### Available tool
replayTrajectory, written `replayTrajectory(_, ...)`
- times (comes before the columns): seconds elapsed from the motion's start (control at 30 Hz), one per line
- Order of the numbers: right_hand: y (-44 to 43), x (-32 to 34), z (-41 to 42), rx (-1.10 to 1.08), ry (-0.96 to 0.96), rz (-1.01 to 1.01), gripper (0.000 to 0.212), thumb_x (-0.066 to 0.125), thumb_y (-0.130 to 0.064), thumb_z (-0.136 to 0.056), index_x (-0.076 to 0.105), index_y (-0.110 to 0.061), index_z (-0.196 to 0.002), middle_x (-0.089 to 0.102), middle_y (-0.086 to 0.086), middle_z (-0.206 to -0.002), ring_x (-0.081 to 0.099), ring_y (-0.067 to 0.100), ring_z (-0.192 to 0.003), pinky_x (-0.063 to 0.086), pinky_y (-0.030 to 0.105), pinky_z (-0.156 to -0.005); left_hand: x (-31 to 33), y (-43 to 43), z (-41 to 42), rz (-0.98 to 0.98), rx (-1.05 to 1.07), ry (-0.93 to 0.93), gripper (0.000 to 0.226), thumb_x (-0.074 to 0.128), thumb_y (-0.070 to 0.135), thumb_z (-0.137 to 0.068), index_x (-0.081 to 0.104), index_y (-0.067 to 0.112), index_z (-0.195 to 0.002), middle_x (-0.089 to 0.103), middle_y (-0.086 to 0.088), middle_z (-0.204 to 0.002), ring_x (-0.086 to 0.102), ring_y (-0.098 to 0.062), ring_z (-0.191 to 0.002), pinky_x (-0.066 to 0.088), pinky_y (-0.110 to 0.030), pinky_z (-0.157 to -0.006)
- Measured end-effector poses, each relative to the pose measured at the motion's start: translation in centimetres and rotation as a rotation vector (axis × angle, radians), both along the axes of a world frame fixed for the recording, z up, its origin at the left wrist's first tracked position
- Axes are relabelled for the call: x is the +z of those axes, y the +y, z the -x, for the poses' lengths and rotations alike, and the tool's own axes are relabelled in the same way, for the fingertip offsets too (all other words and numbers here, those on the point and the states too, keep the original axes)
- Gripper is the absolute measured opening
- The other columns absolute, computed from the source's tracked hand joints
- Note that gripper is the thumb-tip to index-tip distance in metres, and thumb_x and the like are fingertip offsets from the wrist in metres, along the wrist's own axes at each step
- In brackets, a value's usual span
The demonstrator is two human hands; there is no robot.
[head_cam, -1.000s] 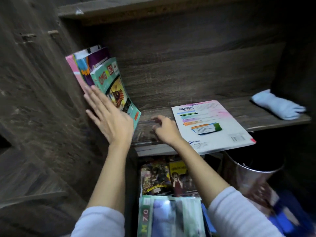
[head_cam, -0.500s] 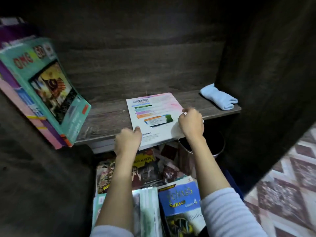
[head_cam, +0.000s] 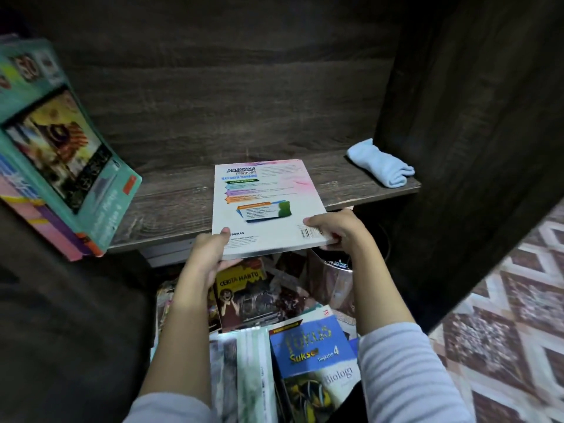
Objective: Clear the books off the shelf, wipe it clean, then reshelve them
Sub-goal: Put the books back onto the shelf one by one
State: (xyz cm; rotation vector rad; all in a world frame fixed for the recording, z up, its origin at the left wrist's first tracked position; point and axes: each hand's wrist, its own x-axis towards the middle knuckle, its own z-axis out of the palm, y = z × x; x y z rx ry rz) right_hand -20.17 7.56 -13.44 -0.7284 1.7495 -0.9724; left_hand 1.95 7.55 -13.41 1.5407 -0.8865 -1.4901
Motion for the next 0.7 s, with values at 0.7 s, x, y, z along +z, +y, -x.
replayTrajectory(0.7,1.4,3.7,-2.3,0.071,-0.347,0.41,0.03,0.058,0.011,-0.083,0.061,-0.006,-0.108,0.068,0.013,-0.083,0.066,0.023,-0.061,0.057,0.035,-0.049,2.6,0.4,-1.4,0.072,0.018,0.03,0.017,0.044,0.011,-0.099,0.052,0.003,-0.112,0.061,-0.01,-0.106,0.06,-0.019,-0.087,0.049,-0.035,-0.075)
